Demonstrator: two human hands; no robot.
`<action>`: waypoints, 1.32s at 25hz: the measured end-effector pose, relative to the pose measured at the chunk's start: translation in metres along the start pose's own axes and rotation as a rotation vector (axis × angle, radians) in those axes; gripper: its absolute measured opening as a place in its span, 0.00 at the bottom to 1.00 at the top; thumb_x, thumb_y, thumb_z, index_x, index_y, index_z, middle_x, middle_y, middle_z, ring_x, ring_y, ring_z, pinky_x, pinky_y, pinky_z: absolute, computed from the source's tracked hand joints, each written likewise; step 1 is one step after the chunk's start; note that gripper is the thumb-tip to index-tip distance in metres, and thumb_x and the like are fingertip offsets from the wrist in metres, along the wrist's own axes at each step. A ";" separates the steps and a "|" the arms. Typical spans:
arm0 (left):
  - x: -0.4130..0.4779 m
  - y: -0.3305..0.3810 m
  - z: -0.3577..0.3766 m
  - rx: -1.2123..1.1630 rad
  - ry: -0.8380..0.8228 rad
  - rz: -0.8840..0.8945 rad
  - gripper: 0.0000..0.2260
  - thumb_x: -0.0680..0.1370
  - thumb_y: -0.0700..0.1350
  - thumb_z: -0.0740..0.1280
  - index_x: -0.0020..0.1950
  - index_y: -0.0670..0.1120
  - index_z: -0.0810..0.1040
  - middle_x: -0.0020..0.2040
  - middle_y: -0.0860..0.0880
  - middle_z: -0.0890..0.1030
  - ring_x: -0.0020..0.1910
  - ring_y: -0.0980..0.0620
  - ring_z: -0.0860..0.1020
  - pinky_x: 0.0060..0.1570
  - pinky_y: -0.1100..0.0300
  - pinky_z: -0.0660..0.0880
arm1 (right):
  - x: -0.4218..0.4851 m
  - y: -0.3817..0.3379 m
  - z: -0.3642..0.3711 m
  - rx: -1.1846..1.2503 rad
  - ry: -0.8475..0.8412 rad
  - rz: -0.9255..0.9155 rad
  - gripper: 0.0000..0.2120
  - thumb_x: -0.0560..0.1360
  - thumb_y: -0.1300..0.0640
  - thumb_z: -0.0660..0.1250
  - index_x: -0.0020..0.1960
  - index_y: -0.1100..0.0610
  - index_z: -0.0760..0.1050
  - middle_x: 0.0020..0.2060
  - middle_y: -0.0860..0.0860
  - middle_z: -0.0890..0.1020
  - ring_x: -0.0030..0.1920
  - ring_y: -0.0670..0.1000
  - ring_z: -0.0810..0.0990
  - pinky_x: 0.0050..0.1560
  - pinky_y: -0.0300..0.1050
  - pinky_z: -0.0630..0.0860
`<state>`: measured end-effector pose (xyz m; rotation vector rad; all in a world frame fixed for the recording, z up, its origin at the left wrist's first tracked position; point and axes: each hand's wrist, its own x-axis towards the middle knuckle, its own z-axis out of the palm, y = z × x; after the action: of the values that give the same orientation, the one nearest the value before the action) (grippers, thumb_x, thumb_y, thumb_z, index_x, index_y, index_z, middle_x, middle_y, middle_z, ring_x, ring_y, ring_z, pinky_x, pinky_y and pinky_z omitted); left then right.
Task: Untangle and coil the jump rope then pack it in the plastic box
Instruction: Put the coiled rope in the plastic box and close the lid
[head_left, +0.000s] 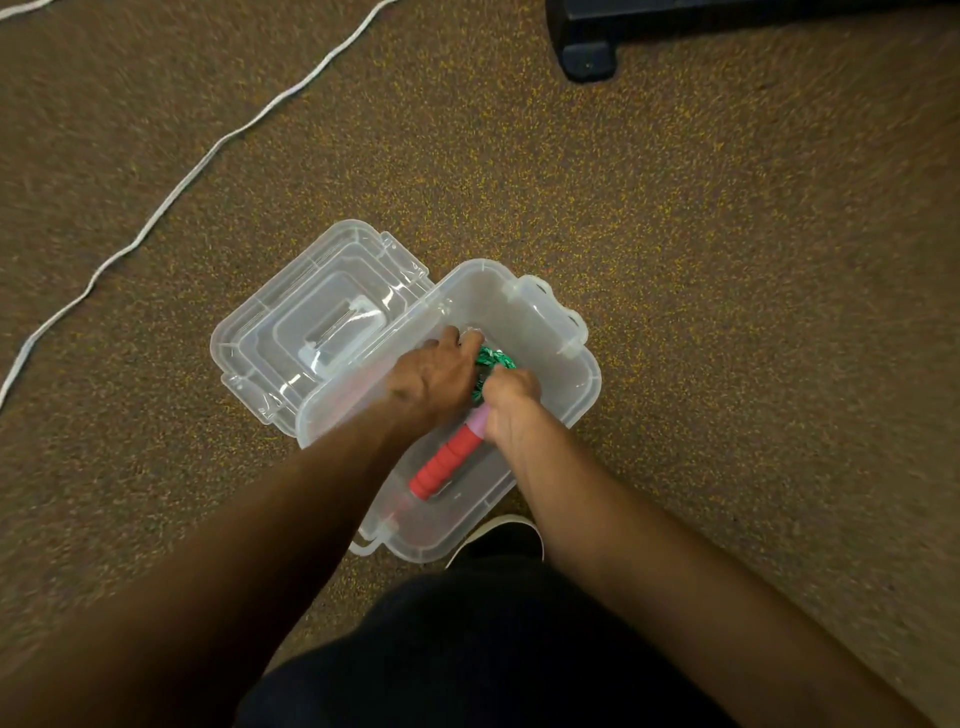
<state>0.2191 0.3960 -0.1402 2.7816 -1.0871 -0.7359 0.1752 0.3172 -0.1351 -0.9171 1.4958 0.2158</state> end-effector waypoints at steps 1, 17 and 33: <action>0.001 0.002 0.002 0.036 -0.012 -0.007 0.23 0.79 0.51 0.63 0.71 0.45 0.64 0.61 0.40 0.75 0.54 0.39 0.78 0.42 0.49 0.73 | 0.002 -0.003 0.000 -0.047 -0.014 0.010 0.16 0.82 0.63 0.59 0.66 0.70 0.72 0.57 0.64 0.81 0.50 0.59 0.80 0.44 0.50 0.77; -0.036 0.007 0.003 0.132 -0.053 0.083 0.16 0.81 0.52 0.58 0.66 0.49 0.72 0.64 0.47 0.77 0.58 0.42 0.75 0.46 0.51 0.73 | 0.000 0.004 -0.003 -0.617 -0.103 -0.304 0.19 0.72 0.61 0.61 0.59 0.65 0.79 0.56 0.64 0.83 0.54 0.63 0.83 0.50 0.60 0.83; -0.056 -0.048 -0.132 -0.637 0.360 -0.097 0.07 0.79 0.50 0.67 0.49 0.49 0.82 0.39 0.57 0.83 0.41 0.52 0.82 0.44 0.55 0.76 | -0.089 -0.105 -0.044 -0.831 -0.484 -0.847 0.03 0.79 0.51 0.67 0.47 0.46 0.79 0.44 0.46 0.85 0.39 0.45 0.81 0.42 0.43 0.74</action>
<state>0.2736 0.4545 -0.0113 2.2956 -0.5316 -0.4515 0.1984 0.2568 -0.0060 -1.9145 0.4431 0.4026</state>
